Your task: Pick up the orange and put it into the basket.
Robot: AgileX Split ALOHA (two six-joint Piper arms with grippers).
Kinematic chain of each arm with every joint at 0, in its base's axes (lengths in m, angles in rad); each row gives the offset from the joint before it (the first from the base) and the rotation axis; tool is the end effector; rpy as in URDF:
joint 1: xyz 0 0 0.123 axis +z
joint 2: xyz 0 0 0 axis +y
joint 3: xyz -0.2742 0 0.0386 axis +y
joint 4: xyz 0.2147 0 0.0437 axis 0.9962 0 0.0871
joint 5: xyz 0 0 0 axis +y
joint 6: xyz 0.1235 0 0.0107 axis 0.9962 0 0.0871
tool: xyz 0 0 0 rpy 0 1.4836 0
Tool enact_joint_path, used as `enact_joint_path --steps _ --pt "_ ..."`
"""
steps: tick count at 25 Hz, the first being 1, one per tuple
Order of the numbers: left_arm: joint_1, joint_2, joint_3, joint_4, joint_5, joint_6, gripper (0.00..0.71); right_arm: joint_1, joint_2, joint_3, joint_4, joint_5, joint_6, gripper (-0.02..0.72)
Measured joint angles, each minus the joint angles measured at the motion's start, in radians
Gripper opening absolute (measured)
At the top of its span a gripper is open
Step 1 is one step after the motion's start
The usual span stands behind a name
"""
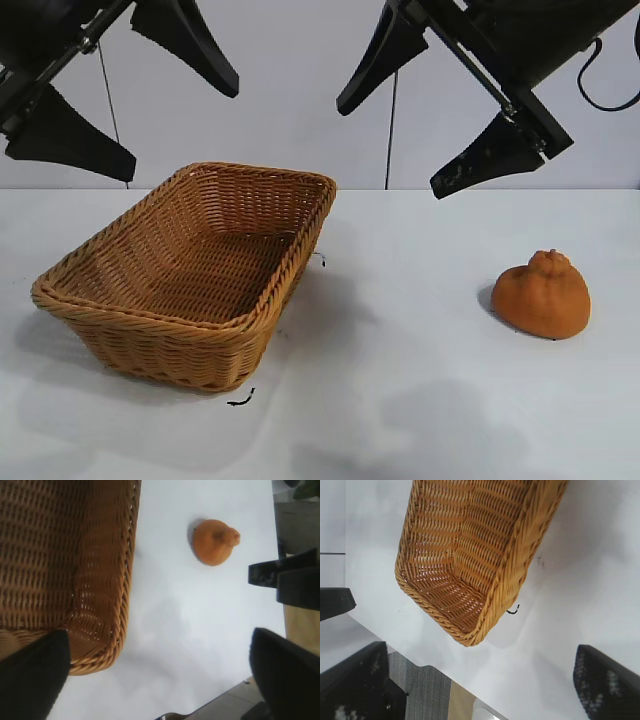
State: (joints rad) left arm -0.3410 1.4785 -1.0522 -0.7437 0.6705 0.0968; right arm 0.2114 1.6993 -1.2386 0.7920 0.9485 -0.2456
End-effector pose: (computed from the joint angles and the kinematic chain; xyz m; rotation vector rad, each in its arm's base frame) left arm 0.2647 -0.1493 0.2648 -0.0320 2.5435 -0.8988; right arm 0.3042 0.1387 0.2414 -0.0817 2.7272 0.9843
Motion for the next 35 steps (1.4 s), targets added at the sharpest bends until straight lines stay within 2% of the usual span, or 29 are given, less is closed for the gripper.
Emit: enact_joint_path --steps 9,15,18,21,24,26,30,35 --pt "0.000 0.000 0.000 0.006 0.026 -0.025 0.696 0.000 0.000 0.000 -0.005 -0.018 0.000 0.692" --pt "0.000 -0.046 0.003 0.146 0.030 -0.237 0.696 0.000 0.000 0.000 -0.007 -0.018 0.000 0.692" --pt "-0.023 -0.089 0.022 0.196 0.031 -0.390 0.696 0.000 0.000 0.000 -0.007 -0.018 0.000 0.692" --pt "-0.084 -0.111 0.035 0.285 0.050 -0.569 0.696 0.000 0.000 0.000 -0.007 -0.018 0.000 0.692" --pt "-0.162 -0.112 0.043 0.429 0.058 -0.826 0.696 0.000 0.000 0.000 -0.007 -0.019 0.000 0.692" --pt "-0.196 -0.112 0.047 0.556 0.062 -1.030 0.696 0.000 0.000 0.000 -0.007 -0.019 0.000 0.692" --pt "-0.209 -0.093 0.048 0.718 0.087 -1.353 0.696 0.000 0.000 0.000 -0.007 -0.019 0.000 0.692" --pt "-0.209 -0.002 0.048 0.688 0.089 -1.476 0.696 0.000 0.000 0.000 -0.008 -0.019 0.000 0.692"
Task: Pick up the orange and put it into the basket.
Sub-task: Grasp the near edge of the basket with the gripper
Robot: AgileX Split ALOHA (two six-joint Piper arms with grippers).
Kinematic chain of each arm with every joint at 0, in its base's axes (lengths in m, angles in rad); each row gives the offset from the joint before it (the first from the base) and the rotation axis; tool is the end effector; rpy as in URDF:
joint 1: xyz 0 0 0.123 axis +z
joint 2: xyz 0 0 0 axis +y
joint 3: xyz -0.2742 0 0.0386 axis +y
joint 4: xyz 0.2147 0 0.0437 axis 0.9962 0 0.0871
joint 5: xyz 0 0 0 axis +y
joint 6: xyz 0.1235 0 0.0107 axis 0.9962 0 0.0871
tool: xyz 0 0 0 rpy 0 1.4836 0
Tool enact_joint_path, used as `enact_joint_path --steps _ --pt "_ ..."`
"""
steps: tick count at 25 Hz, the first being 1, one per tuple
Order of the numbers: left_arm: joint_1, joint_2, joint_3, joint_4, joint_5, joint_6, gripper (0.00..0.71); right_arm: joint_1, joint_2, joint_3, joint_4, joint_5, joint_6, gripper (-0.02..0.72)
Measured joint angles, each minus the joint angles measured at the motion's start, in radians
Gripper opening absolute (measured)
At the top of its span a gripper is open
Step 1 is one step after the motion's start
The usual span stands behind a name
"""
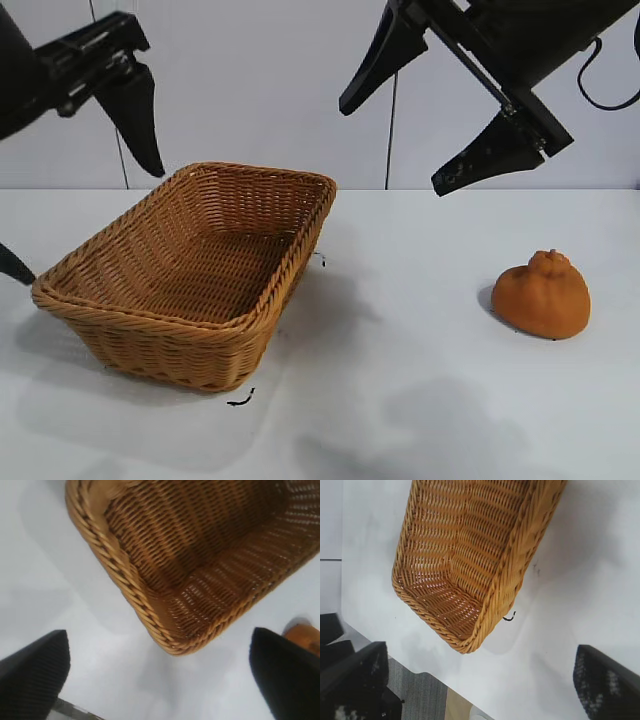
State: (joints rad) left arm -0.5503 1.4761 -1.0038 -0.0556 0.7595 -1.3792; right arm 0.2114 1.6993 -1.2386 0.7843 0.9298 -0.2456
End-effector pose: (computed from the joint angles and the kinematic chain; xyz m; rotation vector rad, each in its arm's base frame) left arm 0.2317 -0.1477 0.2281 -1.2043 2.6226 -0.5518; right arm 0.3064 0.1376 0.2411 -0.0774 2.7157 0.9649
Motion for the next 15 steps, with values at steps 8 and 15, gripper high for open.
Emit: enact_joint_path --steps 8,15 --pt "0.000 0.152 0.000 -0.037 -0.026 -0.125 0.696 0.000 0.000 0.000 0.000 0.000 0.000 0.692" --pt "0.000 0.236 -0.033 -0.037 -0.067 -0.228 0.696 0.000 0.000 0.000 -0.001 0.000 0.000 0.692"
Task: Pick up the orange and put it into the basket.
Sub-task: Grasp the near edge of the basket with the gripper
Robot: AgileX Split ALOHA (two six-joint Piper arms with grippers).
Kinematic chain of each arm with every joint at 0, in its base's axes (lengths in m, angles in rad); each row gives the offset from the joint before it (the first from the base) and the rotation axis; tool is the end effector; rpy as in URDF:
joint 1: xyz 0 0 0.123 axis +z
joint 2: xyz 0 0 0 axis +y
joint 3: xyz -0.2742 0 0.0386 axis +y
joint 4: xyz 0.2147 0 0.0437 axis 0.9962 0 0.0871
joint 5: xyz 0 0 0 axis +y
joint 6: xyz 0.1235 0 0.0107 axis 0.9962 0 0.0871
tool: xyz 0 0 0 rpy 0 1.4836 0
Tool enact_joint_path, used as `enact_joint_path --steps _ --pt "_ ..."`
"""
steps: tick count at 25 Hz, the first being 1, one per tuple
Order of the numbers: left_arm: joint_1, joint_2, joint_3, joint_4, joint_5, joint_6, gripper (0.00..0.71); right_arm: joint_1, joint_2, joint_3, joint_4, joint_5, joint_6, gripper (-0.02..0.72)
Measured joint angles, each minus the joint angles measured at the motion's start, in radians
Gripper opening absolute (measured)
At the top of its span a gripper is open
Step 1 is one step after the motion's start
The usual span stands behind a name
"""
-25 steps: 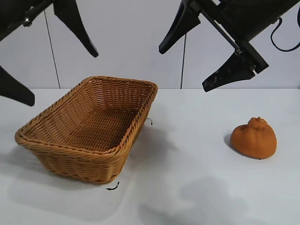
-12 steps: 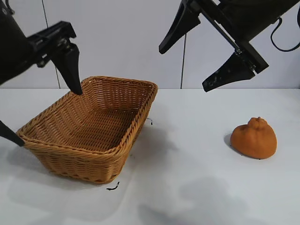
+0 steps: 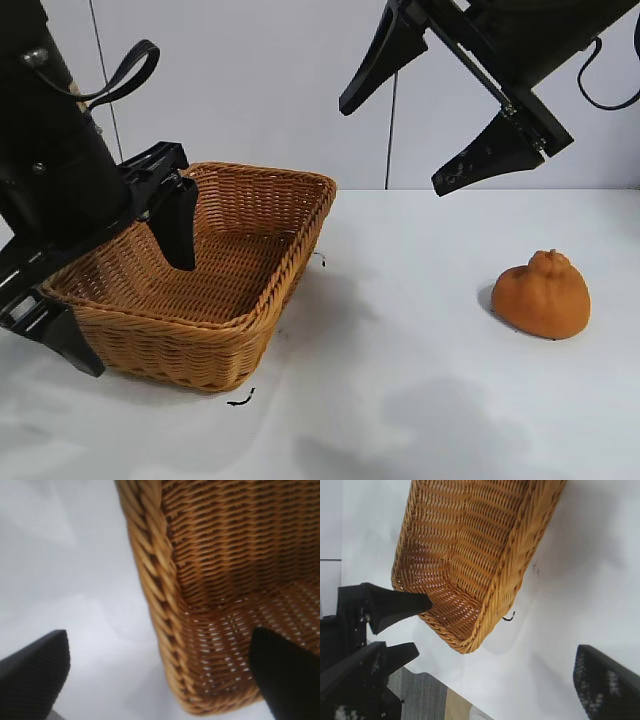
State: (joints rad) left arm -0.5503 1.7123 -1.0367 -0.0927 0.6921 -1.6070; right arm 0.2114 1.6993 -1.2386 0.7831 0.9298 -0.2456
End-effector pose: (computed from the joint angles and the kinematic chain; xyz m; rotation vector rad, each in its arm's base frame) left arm 0.2581 -0.1670 0.1703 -1.6108 2.5709 -0.4406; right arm 0.3064 0.1375 0.2411 -0.0783 2.7161 0.9635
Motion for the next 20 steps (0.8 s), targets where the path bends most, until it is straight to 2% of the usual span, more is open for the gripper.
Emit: enact_joint_path --steps 6,11,20 --pt "0.000 0.056 -0.013 0.025 -0.016 -0.112 0.696 0.000 0.000 0.000 0.000 0.001 0.000 0.692" --pt "0.000 0.085 -0.013 0.153 -0.021 -0.217 0.696 0.000 0.000 0.000 -0.003 0.001 0.000 0.692" --pt "0.007 0.159 -0.013 0.174 -0.051 -0.228 0.696 0.000 0.000 0.000 -0.005 0.001 0.000 0.692"
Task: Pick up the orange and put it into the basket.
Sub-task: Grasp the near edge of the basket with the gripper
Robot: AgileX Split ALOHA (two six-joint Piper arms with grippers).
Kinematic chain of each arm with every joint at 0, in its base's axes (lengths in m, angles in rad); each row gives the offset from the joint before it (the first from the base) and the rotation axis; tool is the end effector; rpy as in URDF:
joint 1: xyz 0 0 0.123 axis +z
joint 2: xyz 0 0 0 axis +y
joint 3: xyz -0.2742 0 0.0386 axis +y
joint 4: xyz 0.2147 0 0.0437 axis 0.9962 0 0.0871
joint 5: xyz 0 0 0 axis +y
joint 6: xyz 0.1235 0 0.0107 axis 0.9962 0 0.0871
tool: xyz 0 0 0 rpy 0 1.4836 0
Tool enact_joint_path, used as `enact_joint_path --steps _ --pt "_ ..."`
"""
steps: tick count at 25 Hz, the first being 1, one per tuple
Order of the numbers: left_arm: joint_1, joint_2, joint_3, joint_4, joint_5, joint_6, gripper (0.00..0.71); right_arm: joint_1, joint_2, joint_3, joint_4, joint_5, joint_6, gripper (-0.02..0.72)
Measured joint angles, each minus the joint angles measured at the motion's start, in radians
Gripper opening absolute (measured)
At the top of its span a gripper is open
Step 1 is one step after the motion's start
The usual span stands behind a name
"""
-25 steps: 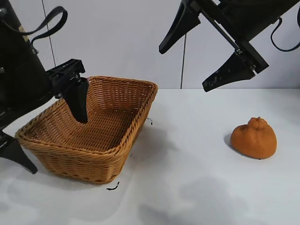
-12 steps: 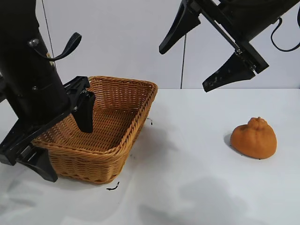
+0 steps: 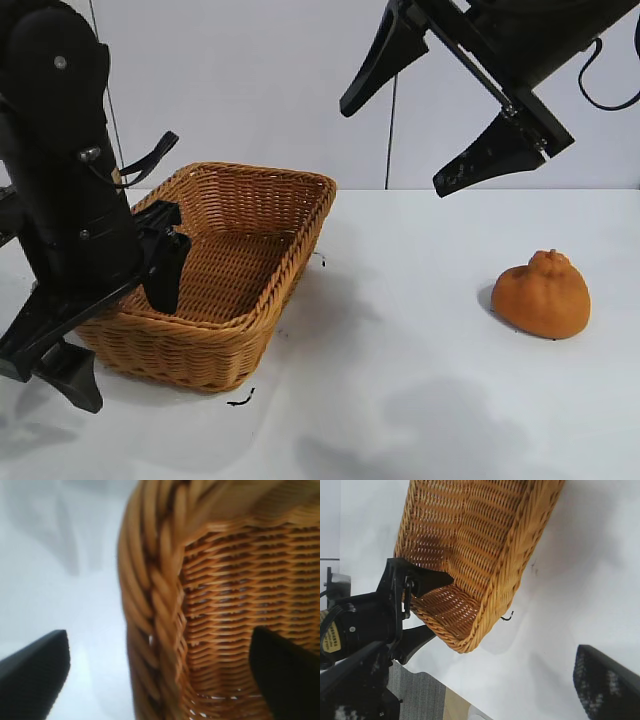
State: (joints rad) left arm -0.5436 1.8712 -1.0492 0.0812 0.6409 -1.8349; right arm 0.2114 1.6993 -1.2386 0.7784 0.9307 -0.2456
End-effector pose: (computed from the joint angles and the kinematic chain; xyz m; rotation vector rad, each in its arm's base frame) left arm 0.2772 -0.1605 0.1245 -1.7370 2.4565 -0.2424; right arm 0.3062 0.1372 0.2407 -0.0824 2.7185 0.9584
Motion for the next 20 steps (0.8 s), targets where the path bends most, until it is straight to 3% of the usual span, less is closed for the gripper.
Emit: enact_joint_path --steps 14,18,20 --pt "0.013 0.011 0.000 0.003 -0.008 0.031 0.692 0.000 0.000 0.000 0.000 0.000 0.000 0.692" --pt "0.013 0.011 0.000 0.003 -0.006 0.031 0.615 0.000 0.000 0.000 0.000 0.000 0.000 0.692" --pt "0.013 0.011 0.000 0.003 0.001 0.031 0.512 0.000 0.000 0.000 0.000 0.000 0.000 0.692"
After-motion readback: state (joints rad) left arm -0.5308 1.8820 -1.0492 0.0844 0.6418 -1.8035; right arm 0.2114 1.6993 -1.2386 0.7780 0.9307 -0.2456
